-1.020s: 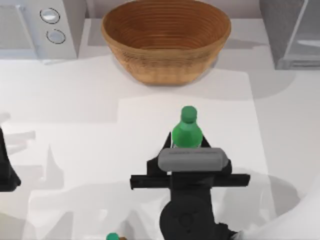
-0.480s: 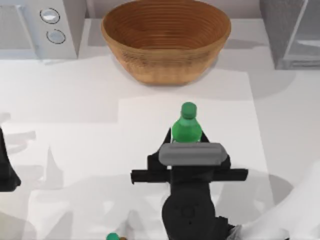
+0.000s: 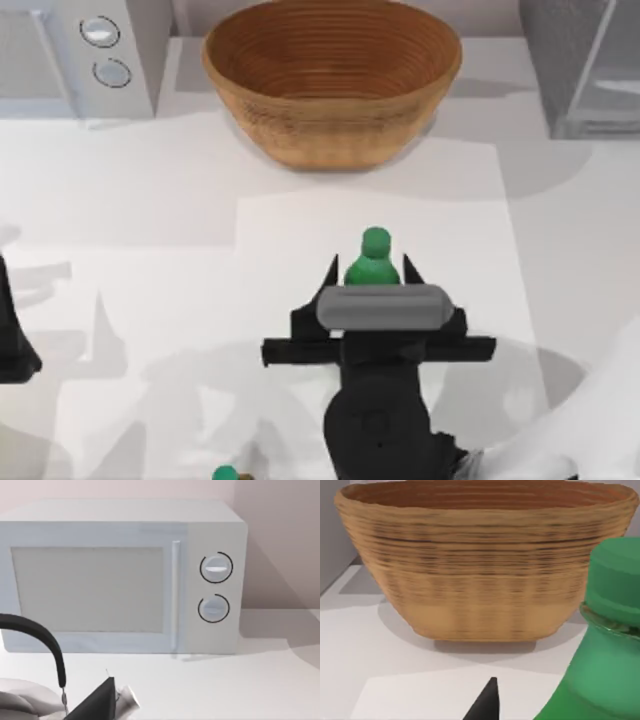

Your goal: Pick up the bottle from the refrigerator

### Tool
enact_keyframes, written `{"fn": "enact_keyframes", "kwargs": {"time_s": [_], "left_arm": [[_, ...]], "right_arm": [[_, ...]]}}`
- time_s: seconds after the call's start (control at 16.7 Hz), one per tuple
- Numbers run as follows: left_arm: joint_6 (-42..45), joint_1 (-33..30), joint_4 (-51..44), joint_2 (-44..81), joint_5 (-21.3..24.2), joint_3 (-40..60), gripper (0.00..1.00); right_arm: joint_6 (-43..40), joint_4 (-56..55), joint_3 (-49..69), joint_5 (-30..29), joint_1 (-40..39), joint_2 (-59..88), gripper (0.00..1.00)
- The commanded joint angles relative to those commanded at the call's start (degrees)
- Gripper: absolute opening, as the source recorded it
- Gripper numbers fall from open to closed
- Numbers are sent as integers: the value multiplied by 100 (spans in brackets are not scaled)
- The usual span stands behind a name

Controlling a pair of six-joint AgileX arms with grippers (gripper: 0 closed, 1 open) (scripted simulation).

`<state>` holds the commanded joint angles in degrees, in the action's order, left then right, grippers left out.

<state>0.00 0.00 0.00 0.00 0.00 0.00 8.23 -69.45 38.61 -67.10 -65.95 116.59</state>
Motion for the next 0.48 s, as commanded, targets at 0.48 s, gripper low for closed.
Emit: {"fn": "enact_keyframes", "kwargs": {"time_s": [0.48], "left_arm": [[0,0,0,0,0,0,100]], "right_arm": [[0,0,0,0,0,0,100]]}}
